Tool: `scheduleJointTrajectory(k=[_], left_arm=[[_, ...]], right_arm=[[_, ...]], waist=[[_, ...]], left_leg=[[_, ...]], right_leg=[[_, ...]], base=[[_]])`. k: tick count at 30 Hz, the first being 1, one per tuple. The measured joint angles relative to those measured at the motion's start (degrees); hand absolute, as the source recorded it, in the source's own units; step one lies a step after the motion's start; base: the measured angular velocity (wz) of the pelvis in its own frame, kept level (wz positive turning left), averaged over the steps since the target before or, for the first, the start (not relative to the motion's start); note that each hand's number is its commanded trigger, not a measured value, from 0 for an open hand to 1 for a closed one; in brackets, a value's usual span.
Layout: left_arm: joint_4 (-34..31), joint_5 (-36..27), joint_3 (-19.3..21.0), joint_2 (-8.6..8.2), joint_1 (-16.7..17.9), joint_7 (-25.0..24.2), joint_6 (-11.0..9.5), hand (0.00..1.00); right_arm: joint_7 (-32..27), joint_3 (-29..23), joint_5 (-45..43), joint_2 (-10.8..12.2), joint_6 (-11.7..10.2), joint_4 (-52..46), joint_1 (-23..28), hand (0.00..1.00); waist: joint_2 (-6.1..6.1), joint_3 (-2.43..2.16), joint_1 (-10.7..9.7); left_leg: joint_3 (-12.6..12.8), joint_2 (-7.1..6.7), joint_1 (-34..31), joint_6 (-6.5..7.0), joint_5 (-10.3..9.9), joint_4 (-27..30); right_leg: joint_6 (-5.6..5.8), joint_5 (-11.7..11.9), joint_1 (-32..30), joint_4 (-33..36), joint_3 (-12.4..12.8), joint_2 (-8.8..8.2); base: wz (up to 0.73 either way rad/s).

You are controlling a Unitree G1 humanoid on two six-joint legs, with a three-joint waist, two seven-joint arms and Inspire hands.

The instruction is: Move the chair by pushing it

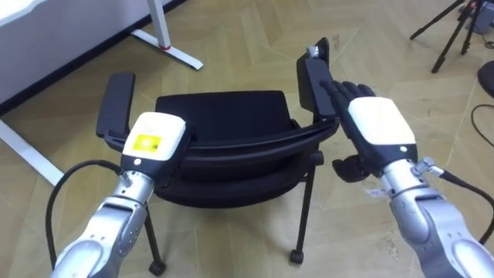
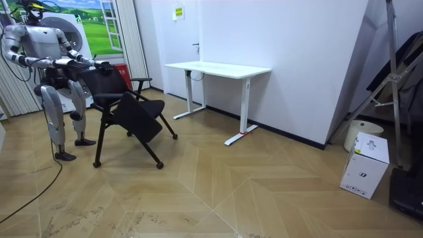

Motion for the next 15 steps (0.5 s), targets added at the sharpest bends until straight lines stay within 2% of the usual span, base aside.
scheduleJointTrajectory(k=[7,15], left_arm=[[0.0,0.0,-0.2,0.05,-0.5,0.0,-0.6,1.00],[0.1,0.1,-0.4,0.04,-0.6,0.0,-0.8,1.00]], right_arm=[[2.4,1.3,-1.0,-0.1,-0.4,0.0,-0.6,0.00],[3.7,2.5,-1.9,-0.1,-0.6,0.0,-2.4,0.00]], waist=[[-0.05,-0.01,0.0],[-0.04,-0.01,0.2]], left_leg=[[-0.7,-0.03,-0.6,0.00,0.0,0.1],[-0.9,-0.03,-0.5,0.00,0.0,0.1]], right_leg=[[0.00,0.0,-0.2,0.0,-1.3,-0.08],[0.00,0.0,-0.1,0.0,-1.4,-0.08]], base=[[0.05],[0.00]])
